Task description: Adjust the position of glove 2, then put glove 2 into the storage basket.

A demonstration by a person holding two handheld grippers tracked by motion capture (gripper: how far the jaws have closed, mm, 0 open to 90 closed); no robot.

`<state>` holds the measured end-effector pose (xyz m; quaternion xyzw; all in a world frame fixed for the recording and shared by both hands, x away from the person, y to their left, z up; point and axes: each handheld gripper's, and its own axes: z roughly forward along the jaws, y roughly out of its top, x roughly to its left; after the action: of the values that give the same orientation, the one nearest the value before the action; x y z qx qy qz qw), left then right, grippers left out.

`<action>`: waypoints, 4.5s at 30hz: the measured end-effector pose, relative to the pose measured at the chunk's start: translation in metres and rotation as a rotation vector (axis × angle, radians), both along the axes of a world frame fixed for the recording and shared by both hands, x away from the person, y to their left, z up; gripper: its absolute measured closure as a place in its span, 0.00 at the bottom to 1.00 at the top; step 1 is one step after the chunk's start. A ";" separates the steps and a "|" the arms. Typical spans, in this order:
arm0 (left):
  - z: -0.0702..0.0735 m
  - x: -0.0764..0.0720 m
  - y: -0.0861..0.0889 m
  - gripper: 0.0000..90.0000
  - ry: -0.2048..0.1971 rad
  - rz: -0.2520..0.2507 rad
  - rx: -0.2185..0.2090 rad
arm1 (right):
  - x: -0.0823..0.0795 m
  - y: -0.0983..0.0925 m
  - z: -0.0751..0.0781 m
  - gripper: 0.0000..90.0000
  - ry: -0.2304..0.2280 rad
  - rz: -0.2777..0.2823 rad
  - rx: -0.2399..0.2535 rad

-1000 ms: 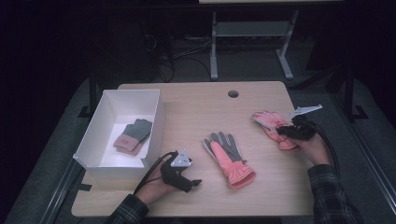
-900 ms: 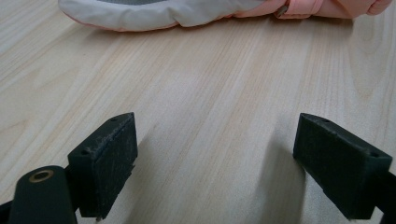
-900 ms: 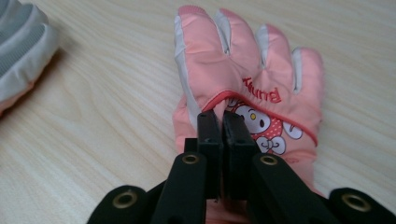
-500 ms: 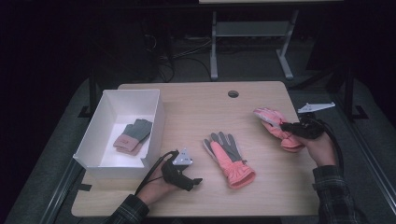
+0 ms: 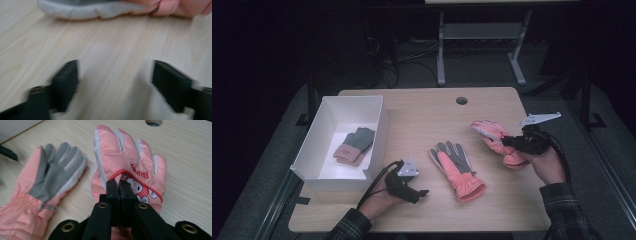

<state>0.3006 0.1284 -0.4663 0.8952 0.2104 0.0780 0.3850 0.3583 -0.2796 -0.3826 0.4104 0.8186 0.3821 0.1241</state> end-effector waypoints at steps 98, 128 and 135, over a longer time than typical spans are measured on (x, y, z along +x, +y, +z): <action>0.008 -0.001 -0.006 0.30 0.037 0.069 0.004 | -0.024 0.088 0.009 0.60 -0.028 0.253 0.047; 0.015 0.036 -0.060 0.99 0.052 0.062 -0.019 | -0.023 0.039 -0.071 1.00 0.125 0.267 -0.005; 0.014 0.049 -0.054 0.99 0.077 0.065 -0.019 | -0.042 0.059 -0.073 1.00 0.140 0.346 0.014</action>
<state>0.3494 0.0743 -0.4523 0.8865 0.2548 0.0541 0.3824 0.3166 -0.2201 -0.4559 0.2900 0.8810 0.3738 -0.0036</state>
